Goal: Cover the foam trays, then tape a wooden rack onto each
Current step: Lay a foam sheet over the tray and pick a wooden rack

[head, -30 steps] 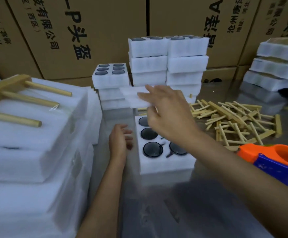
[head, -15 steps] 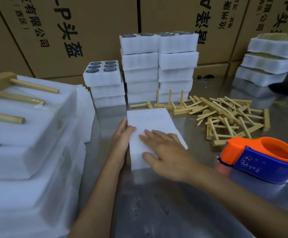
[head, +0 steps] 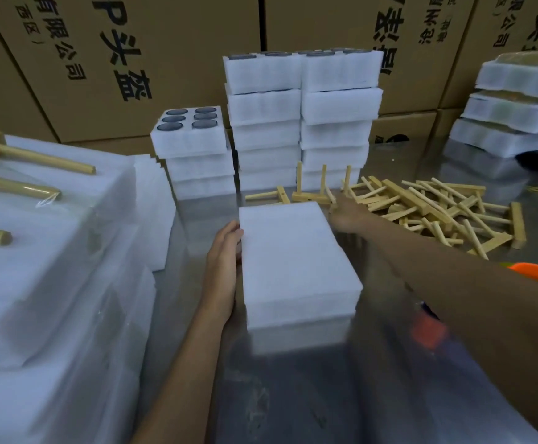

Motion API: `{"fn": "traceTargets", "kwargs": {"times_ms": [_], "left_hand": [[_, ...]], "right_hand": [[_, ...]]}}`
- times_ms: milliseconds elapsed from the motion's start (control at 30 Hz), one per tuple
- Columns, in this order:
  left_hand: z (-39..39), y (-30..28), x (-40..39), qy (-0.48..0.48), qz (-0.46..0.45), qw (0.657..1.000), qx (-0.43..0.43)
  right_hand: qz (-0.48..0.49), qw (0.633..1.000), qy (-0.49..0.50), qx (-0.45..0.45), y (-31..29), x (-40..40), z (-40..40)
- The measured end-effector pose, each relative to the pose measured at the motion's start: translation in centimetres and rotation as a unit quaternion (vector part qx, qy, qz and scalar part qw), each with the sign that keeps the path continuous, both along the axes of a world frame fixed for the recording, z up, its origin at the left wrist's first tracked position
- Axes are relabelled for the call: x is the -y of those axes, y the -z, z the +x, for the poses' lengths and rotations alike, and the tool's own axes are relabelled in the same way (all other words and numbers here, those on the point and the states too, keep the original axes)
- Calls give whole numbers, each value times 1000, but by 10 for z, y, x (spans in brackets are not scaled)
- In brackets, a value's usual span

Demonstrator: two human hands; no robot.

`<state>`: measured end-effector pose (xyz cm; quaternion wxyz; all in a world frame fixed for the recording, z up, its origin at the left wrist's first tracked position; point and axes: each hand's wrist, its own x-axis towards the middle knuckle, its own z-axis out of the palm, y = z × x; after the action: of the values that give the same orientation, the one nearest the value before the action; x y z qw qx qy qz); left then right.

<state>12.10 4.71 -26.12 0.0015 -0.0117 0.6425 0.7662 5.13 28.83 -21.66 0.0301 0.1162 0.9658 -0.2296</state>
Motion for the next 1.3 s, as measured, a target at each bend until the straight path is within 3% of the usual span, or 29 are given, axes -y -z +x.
{"fn": "traceTargets", "kwargs": {"times_ms": [67,233,333,467,633,767,900,1100,1300], "left_hand": [[-4,1,0,10,3,1000,0],[-9,3,2,-5,0,1000,-17],[-8,3,2,-12,-5,1000,-15],[-7,3,2,-21,-9,1000,-18],[-2,0,3,-22,-11,1000,-20],[3,-2,4,-3,-16,999,-31],[9,-2,5,12,-22,999,-43],[9,-6,4,88,-47,994,-54],[0,-12,8,132,-127,982,-48]], "right_hand": [[63,998,22,-20,10,-8,-9],[104,993,8,-57,13,-17,-13],[52,991,14,-125,3,-24,-8],[-132,952,80,-266,-33,-26,3],[-137,918,-18,-372,-86,-9,37],[-45,910,-149,-383,-117,22,64],[50,899,-212,-381,-141,49,76],[47,934,-169,-310,-148,81,78],[46,968,-136,-206,-99,109,68]]}}
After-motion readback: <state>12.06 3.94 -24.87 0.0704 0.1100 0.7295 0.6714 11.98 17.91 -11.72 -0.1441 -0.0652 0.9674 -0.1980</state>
